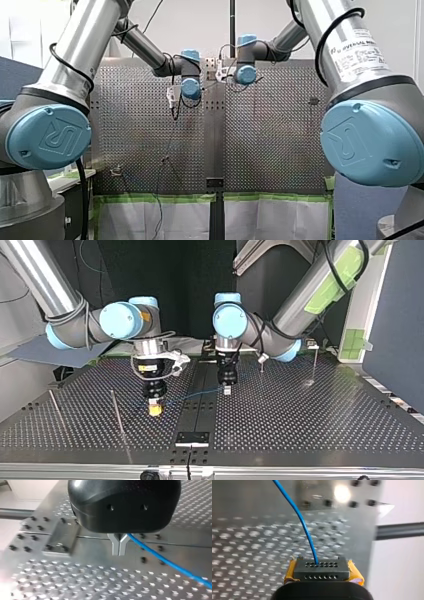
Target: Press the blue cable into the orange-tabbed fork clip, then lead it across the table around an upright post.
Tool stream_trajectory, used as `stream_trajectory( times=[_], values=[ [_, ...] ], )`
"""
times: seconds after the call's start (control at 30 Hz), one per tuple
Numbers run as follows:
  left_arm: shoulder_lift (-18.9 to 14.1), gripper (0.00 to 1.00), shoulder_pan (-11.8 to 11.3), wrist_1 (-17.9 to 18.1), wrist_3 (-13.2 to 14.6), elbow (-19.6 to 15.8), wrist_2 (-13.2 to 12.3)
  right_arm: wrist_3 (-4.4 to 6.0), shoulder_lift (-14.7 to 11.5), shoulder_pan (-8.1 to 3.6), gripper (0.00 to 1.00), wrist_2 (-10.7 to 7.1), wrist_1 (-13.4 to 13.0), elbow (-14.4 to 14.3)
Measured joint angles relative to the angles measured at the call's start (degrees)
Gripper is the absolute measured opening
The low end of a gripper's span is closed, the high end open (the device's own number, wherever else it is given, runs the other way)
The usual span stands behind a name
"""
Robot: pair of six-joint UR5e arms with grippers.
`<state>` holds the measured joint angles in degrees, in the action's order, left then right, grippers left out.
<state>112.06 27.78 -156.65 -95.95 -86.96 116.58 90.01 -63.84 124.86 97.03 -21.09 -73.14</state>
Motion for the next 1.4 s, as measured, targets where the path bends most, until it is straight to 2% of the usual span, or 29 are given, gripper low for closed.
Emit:
stream_trajectory(
  times=[0.2,0.47,0.73,1.1,1.4],
  values=[
    [-0.3,0.0,0.2,-2.2,0.1,2.8,0.0,0.02,-2.5,-0.08,0.0,0.63,0.7,0.8],
    [-0.3,0.0,0.9,-4.6,0.7,6.6,-0.2,-0.15,-3.3,-0.31,0.0,2.87,1.5,1.0],
    [-0.3,0.0,2.0,-8.5,1.6,11.1,-0.5,-0.17,-3.4,-1.88,0.0,4.57,2.5,1.0],
    [-0.3,0.0,3.7,-11.8,2.5,16.9,-0.8,-0.09,-4.3,-4.07,0.0,4.75,3.1,1.0],
    [0.5,0.0,4.3,-13.8,2.9,19.9,-1.1,0.23,-6.1,-6.09,0.0,4.75,4.2,1.1]
  ],
)
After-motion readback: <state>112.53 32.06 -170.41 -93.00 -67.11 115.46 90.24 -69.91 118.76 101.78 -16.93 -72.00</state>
